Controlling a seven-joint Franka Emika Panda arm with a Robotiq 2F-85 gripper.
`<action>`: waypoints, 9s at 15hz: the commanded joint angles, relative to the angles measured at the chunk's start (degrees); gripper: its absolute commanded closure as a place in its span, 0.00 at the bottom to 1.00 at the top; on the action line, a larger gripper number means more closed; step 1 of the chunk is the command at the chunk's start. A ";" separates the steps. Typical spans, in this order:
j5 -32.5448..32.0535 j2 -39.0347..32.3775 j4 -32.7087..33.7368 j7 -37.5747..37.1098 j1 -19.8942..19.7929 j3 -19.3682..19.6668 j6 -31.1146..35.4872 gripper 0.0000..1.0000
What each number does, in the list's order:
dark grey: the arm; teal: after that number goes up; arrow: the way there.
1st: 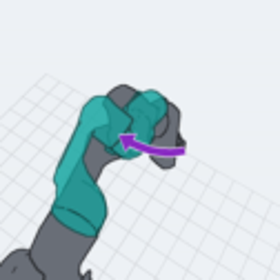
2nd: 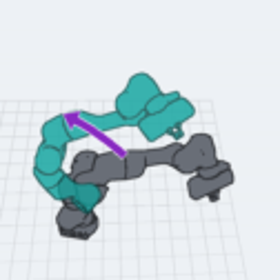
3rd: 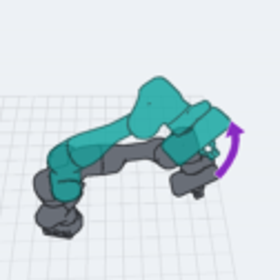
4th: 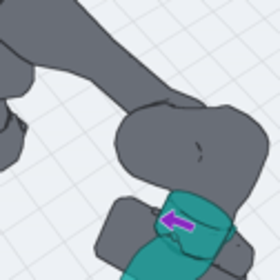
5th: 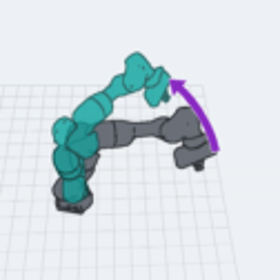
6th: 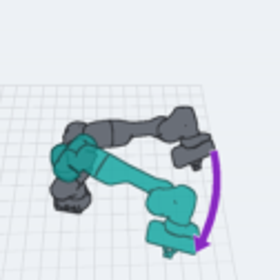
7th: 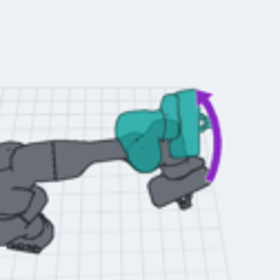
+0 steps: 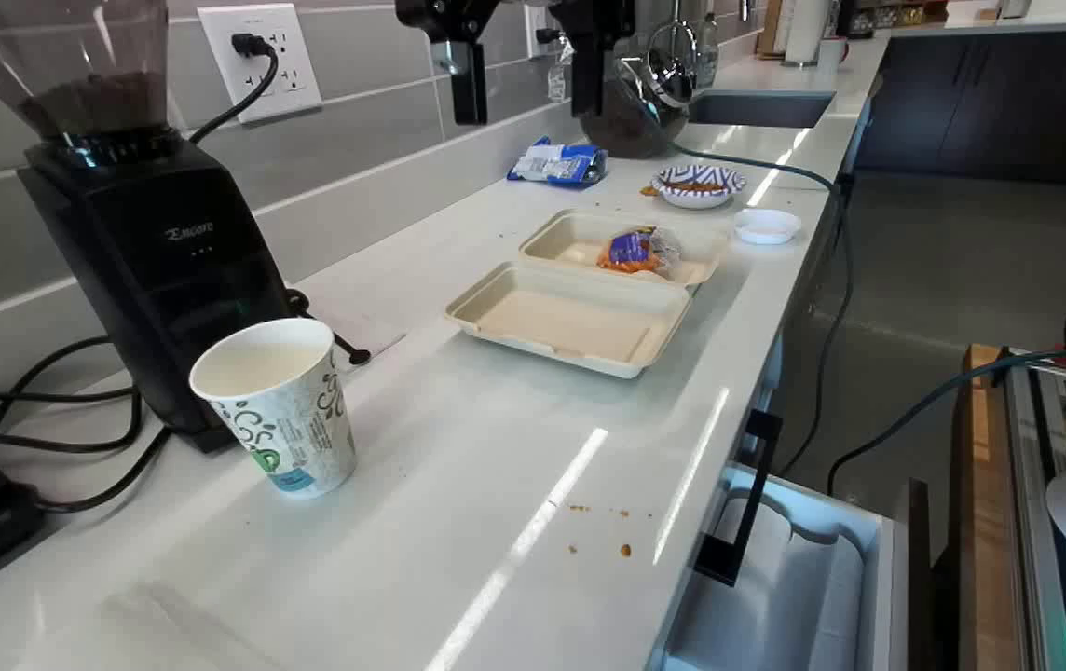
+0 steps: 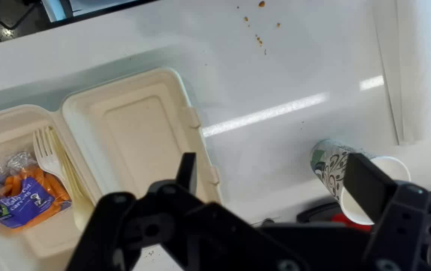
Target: Close the bowl
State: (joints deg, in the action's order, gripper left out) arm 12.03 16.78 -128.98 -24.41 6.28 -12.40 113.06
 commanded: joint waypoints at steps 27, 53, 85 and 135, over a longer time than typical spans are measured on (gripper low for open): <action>-7.86 -23.22 12.35 22.80 5.92 -0.96 -1.14 0.00; -28.88 -16.25 2.09 53.37 9.00 -3.26 10.84 0.00; -48.23 -26.12 -1.68 63.41 11.49 -4.78 8.17 0.00; -73.59 -30.12 8.15 65.80 6.64 -0.73 -13.55 0.00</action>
State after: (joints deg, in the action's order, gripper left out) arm -59.61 -13.71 -121.29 39.92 13.44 -13.43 101.28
